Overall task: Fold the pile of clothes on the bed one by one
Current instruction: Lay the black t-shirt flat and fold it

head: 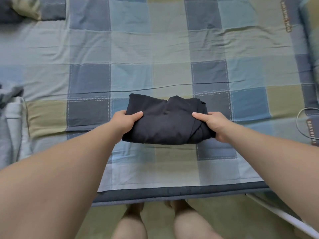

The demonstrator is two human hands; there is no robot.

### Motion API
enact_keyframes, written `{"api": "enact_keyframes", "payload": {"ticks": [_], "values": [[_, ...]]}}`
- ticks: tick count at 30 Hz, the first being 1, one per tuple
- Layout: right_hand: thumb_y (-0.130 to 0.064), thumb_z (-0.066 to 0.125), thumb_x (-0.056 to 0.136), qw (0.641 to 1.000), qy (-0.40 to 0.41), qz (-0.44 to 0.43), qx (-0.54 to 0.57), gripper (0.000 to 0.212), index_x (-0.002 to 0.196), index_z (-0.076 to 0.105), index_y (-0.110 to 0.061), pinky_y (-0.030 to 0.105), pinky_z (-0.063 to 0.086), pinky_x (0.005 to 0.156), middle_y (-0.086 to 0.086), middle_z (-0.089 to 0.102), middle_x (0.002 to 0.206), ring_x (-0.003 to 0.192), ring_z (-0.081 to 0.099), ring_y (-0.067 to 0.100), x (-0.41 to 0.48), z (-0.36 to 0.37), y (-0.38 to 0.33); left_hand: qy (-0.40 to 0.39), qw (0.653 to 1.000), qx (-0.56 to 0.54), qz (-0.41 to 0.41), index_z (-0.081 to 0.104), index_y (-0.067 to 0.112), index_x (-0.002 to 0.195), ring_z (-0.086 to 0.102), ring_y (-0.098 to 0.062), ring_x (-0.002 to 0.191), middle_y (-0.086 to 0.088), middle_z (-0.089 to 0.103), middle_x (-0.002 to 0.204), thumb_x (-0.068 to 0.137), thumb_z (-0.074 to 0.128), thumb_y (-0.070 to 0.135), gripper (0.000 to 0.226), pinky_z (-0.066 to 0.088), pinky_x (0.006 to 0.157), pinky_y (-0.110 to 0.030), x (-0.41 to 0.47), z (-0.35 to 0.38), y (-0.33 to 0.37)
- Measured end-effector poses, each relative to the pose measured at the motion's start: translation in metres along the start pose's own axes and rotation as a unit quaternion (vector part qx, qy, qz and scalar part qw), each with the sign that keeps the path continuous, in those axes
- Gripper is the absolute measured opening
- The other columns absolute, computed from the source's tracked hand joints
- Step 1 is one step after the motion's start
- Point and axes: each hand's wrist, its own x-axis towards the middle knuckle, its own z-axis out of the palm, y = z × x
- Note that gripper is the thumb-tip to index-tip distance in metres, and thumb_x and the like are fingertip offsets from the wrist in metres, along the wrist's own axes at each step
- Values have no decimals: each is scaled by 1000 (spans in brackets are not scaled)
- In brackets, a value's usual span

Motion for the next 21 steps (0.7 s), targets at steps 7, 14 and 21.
{"api": "enact_keyframes", "payload": {"ticks": [7,14,21], "values": [[-34,84,80,994,-37,-50,-88,57,126,64,-7,42,59,90,7,74,110,98,72,26,-74,33,-81,43,995,-90,6,66,23,115,72,-23,93,1,73,108,86,79,42,37,59,86,-41,-77,-66,18],[-38,83,80,962,-102,-170,-187,32,102,69,-20,34,58,67,1,74,95,81,71,21,-150,130,-170,164,952,-253,54,65,20,125,70,-20,90,2,72,108,92,71,42,40,55,65,-28,-159,-161,6],[-41,83,79,895,-167,-301,-283,39,110,70,-21,18,46,45,-3,73,96,78,68,16,-222,289,-237,355,878,-299,113,63,27,107,63,-10,93,17,65,98,92,68,46,25,48,87,-27,-222,-286,-37]]}}
